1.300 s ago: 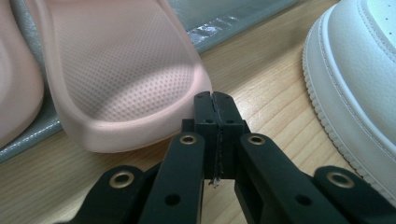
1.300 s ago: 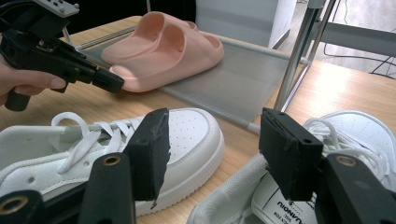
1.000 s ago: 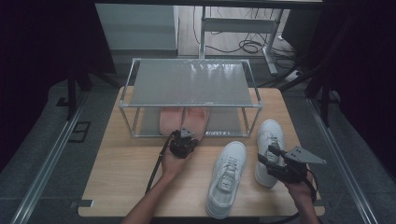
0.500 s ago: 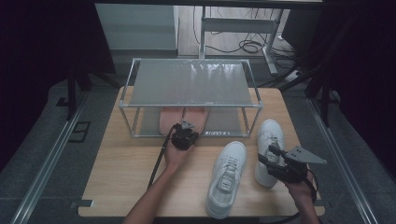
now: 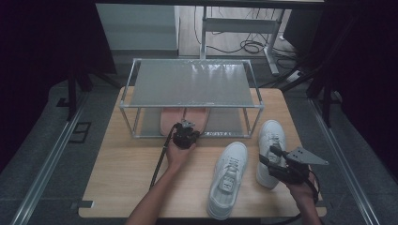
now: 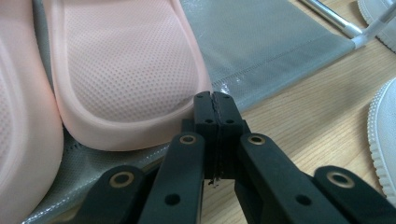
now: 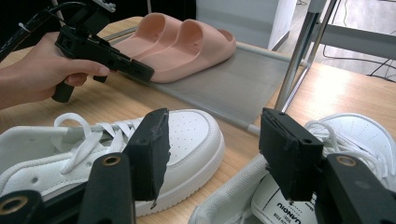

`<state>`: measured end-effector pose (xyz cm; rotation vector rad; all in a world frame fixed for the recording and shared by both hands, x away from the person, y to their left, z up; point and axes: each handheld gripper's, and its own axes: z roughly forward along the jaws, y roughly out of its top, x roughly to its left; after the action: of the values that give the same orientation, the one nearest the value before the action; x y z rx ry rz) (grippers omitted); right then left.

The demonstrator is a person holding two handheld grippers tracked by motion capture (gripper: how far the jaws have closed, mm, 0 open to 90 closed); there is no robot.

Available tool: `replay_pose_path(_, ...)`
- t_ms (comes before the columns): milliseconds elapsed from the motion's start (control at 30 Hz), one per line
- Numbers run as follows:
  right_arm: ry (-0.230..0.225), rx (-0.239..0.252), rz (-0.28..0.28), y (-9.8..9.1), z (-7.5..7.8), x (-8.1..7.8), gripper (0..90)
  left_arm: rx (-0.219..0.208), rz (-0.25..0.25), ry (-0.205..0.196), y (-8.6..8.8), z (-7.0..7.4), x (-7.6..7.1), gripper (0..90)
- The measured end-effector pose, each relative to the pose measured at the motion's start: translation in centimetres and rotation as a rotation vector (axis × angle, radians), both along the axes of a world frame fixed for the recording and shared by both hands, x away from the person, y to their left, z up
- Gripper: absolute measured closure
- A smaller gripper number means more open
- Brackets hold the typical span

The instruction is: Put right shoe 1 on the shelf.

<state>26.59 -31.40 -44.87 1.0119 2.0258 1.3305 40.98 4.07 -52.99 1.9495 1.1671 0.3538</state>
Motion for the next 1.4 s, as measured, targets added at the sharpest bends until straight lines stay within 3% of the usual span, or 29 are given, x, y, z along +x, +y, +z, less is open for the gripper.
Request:
replay_pose_path(233, 0.002, 0.0, 0.0, 0.0, 0.0, 0.0, 43.3, 0.011, -0.016, -0.019, 1.2, 1.0, -1.4, 89.3)
replay_pose_path(567, 0.007, 0.005, 0.002, 0.3, -0.1, 0.0, 43.0, -0.016, -0.032, -0.032, 4.4, 1.7, -5.4, 88.6)
replay_pose_path(900, 0.01, 0.001, 0.008, 0.5, -0.2, 0.0, 43.0, -0.018, -0.084, -0.019, 6.2, 1.4, -9.5, 85.9)
replay_pose_path(1233, 0.016, 0.007, 0.015, 0.9, -0.3, 0.0, 42.8, 0.012, -0.101, -0.015, 7.4, 1.4, -11.8, 80.2)
replay_pose_path(1400, 0.02, 0.017, 0.021, 1.1, -0.2, -0.1, 43.0, 0.003, -0.113, 0.019, 8.2, 1.6, -12.6, 72.6)
